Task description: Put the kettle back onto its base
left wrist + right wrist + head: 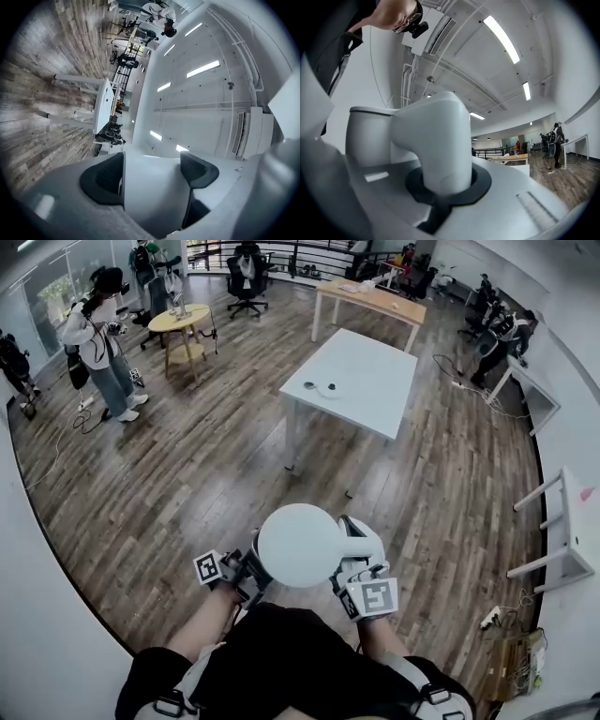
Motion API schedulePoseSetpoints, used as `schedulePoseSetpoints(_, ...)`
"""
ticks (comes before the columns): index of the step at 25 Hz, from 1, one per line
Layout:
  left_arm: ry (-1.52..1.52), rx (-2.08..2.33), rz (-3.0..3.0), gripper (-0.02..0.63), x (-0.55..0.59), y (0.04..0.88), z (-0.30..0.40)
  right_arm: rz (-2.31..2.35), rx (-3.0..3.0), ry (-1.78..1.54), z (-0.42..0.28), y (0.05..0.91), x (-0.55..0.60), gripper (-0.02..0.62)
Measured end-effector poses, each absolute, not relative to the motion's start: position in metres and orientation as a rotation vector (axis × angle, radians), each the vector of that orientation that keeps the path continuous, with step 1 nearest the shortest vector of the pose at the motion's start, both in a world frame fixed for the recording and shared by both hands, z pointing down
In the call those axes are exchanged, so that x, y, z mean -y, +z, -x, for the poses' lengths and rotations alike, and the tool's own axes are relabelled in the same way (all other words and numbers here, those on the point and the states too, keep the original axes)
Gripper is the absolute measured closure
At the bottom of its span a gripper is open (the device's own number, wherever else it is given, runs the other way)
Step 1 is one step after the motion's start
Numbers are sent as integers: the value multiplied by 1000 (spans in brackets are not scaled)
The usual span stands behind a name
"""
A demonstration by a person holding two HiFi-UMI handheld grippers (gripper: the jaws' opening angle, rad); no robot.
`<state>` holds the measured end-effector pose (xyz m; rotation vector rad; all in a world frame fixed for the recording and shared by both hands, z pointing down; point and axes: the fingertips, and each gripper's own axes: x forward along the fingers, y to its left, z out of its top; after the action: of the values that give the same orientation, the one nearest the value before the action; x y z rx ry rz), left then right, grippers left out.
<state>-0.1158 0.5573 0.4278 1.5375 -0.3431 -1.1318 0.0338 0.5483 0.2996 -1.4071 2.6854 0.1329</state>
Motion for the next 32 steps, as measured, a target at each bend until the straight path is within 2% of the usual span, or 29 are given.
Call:
schedulePoseSetpoints(15, -1066, 316, -1524, 218, -541, 438, 31, 1470, -2640, 109, -120, 308, -540, 591)
schedulePoseSetpoints(24, -1000, 193, -1536, 218, -461, 436, 19, 1610, -2580, 172, -126, 304, -480, 591)
schedulePoseSetpoints(32, -969, 163, -1538, 218, -383, 431, 47, 1652, -2553, 180, -98, 299, -408, 591)
